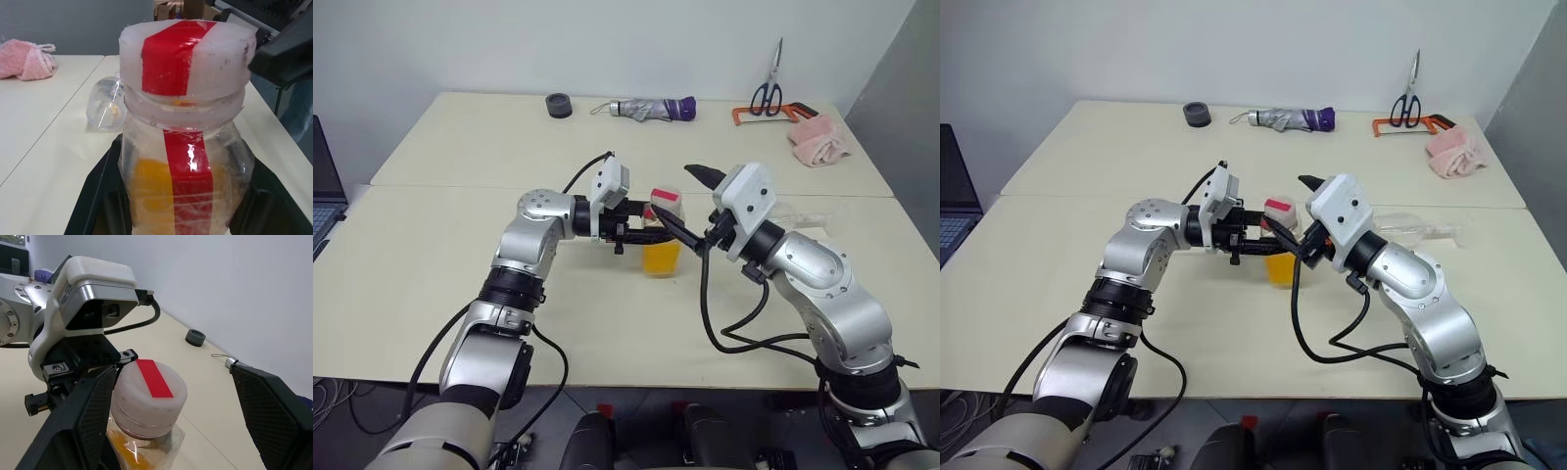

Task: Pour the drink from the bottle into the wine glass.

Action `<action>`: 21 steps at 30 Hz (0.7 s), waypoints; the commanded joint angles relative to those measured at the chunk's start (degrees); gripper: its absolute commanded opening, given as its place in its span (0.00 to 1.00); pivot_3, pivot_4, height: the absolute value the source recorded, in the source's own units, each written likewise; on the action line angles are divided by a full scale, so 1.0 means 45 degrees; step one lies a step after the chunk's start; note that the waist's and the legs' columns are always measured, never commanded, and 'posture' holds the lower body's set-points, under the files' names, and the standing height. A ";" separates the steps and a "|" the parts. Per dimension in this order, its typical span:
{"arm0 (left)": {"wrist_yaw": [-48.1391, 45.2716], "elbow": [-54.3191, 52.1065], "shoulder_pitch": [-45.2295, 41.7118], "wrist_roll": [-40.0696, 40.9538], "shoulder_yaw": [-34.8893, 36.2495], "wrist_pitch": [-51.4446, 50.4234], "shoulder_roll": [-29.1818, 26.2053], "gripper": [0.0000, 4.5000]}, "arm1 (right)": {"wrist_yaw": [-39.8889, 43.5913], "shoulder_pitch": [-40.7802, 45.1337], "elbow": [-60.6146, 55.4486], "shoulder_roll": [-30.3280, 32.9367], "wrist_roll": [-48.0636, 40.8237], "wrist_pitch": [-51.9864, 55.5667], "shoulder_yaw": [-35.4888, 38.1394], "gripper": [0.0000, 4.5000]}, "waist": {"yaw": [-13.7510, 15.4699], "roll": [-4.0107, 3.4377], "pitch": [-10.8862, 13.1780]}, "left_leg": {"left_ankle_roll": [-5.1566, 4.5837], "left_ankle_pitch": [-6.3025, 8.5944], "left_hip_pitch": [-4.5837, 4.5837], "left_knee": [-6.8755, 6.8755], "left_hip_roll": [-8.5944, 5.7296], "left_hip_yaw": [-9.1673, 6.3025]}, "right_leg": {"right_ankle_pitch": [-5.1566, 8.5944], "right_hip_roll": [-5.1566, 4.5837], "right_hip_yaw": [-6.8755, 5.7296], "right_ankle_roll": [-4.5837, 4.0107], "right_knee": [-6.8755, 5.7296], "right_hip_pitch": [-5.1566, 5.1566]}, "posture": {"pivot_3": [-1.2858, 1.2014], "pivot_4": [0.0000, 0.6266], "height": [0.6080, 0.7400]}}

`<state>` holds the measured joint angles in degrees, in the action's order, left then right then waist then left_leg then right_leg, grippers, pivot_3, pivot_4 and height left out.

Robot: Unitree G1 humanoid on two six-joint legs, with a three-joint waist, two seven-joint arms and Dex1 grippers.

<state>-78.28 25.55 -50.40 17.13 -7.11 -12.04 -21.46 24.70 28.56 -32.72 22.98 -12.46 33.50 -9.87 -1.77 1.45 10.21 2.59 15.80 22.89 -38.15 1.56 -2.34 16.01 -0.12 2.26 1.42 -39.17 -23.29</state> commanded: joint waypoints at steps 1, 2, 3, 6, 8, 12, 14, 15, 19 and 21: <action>-0.0083 -0.0319 -0.0412 0.0153 0.0182 0.0270 -0.0084 0.42 | -0.0072 0.0128 -0.0298 -0.0057 0.0045 -0.0177 0.0323 0.88 | 0.0000 0.0000 0.0000 | 0.0000 0.0000 0.0000 0.0000 0.0000 0.0000 | 0.0000 0.0000 0.0000 0.0000 0.0000 0.0000 | 0.52 0.24 1.00; -0.0084 -0.0331 -0.0403 0.0153 0.0182 0.0274 -0.0087 0.42 | -0.0071 0.0114 -0.0315 -0.0047 0.0032 -0.0155 0.0368 0.88 | 0.0001 0.0000 0.0000 | 0.0000 0.0000 0.0000 0.0000 0.0000 0.0000 | 0.0000 0.0000 0.0000 0.0000 0.0000 0.0000 | 0.52 0.24 1.00; -0.0085 -0.0338 -0.0397 0.0153 0.0182 0.0278 -0.0089 0.42 | -0.0065 0.0104 -0.0326 -0.0033 0.0021 -0.0137 0.0407 0.88 | 0.0001 0.0000 0.0000 | 0.0000 0.0000 0.0000 0.0000 0.0000 0.0000 | 0.0000 0.0000 0.0000 0.0000 0.0000 0.0000 | 0.52 0.24 1.00; -0.0091 -0.0339 -0.0394 0.0151 0.0183 0.0289 -0.0098 0.42 | -0.0043 0.0055 -0.0362 0.0032 -0.0011 -0.0084 0.0525 0.88 | 0.0001 0.0000 0.0000 | 0.0000 0.0000 0.0000 0.0000 0.0000 0.0000 | 0.0000 0.0000 0.0000 0.0000 0.0000 0.0000 | 0.52 0.24 1.00; -0.0088 -0.0318 -0.0402 0.0146 0.0188 0.0302 -0.0100 0.42 | -0.0021 0.0014 -0.0387 0.0072 -0.0019 -0.0061 0.0577 0.88 | 0.0000 0.0000 0.0000 | 0.0000 0.0000 0.0000 0.0000 0.0000 0.0000 | 0.0000 0.0000 0.0000 0.0000 0.0000 0.0000 | 0.52 0.24 1.00; -0.0084 -0.0304 -0.0402 0.0136 0.0201 0.0315 -0.0096 0.42 | 0.0015 -0.0058 -0.0451 0.0127 -0.0053 -0.0012 0.0618 0.88 | 0.0000 0.0000 0.0000 | 0.0000 0.0000 0.0000 0.0000 0.0000 0.0000 | 0.0000 0.0000 0.0000 0.0000 0.0000 0.0000 | 0.52 0.24 1.00; -0.0079 -0.0288 -0.0411 0.0130 0.0214 0.0318 -0.0085 0.42 | 0.0022 -0.0081 -0.0475 0.0152 -0.0070 0.0013 0.0621 0.88 | 0.0000 0.0000 0.0000 | 0.0000 0.0000 0.0000 0.0000 0.0000 0.0000 | 0.0000 0.0000 0.0001 0.0000 0.0000 0.0000 | 0.52 0.24 1.00; -0.0074 -0.0289 -0.0411 0.0126 0.0219 0.0320 -0.0080 0.42 | 0.0024 -0.0094 -0.0491 0.0162 -0.0080 0.0023 0.0628 0.88 | 0.0000 0.0000 0.0000 | 0.0000 0.0000 0.0000 0.0000 0.0000 0.0001 | 0.0000 0.0000 0.0001 0.0000 0.0000 0.0000 | 0.52 0.24 1.00; -0.0069 -0.0296 -0.0408 0.0125 0.0229 0.0313 -0.0078 0.42 | 0.0045 -0.0147 -0.0534 0.0234 -0.0097 0.0064 0.0659 0.88 | 0.0001 0.0000 0.0000 | 0.0000 0.0000 0.0000 0.0000 0.0000 0.0000 | 0.0000 0.0000 0.0001 0.0000 0.0000 0.0000 | 0.52 0.24 1.00; -0.0056 -0.0280 -0.0419 0.0119 0.0233 0.0316 -0.0074 0.42 | 0.0057 -0.0169 -0.0547 0.0267 -0.0114 0.0077 0.0702 0.88 | 0.0001 0.0000 0.0000 | 0.0000 0.0000 0.0000 0.0000 0.0000 0.0000 | 0.0000 0.0000 0.0000 0.0000 0.0000 0.0000 | 0.52 0.24 1.00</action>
<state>-78.21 25.56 -50.39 16.76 -7.11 -11.98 -21.47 25.00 27.94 -33.55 23.70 -12.83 34.05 -8.96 -1.77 1.45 10.21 2.59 15.80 22.88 -38.15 1.56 -2.34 16.01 -0.12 2.26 1.42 -39.18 -23.29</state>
